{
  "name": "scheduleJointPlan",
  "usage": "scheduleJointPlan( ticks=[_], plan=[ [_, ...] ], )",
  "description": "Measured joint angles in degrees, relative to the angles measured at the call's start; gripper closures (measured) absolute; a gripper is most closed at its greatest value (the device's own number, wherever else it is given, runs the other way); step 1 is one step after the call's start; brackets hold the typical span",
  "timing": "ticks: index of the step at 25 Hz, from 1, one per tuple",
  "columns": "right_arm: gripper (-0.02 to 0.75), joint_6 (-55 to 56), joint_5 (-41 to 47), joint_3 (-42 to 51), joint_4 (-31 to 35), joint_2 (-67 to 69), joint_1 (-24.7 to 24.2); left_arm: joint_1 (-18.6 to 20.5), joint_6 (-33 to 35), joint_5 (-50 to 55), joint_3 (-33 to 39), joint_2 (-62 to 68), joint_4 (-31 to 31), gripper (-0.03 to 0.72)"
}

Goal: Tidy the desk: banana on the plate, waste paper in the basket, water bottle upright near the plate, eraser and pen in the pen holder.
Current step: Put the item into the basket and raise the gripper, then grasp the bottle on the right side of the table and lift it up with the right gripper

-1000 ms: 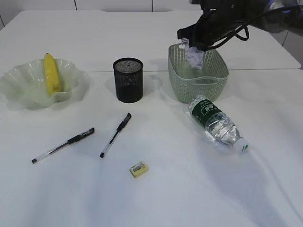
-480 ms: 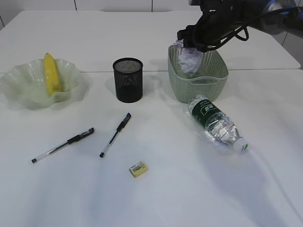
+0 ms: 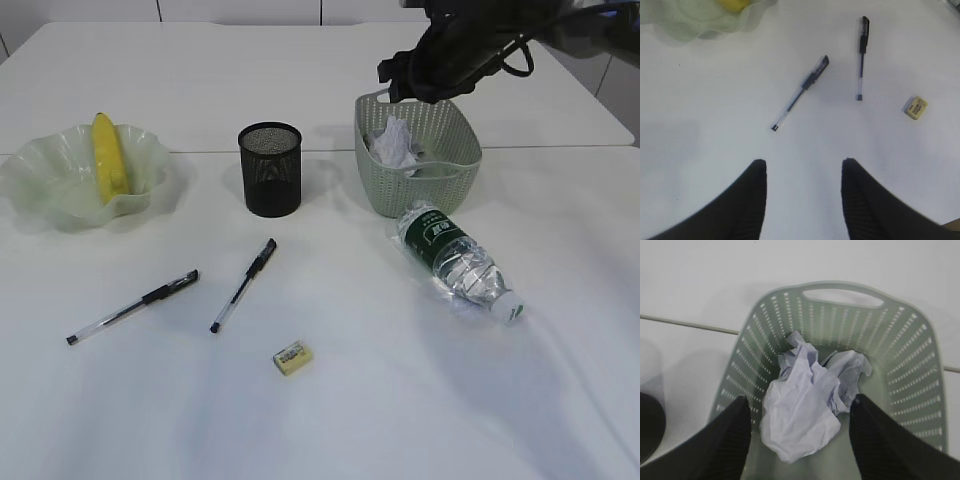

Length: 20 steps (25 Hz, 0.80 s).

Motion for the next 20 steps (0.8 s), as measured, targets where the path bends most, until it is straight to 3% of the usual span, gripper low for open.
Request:
scheduleJointPlan(
  ticks=[8,15,20],
  plan=[
    [0.275,2.4,7.8,-2.9,-0.7,-5.3,0.0,0.0,0.0,1.3,0.0,0.0,0.1,0.339],
    [0.274,2.7,23.1,-3.2,-1.2,-9.2,0.0,0.0,0.0,1.6,0.0,0.0,0.2,0.339],
    [0.274,2.8,28.0,-3.0,0.6,-11.7,0.1,0.0,0.0,1.6,0.0,0.0,0.6,0.339]
  ],
)
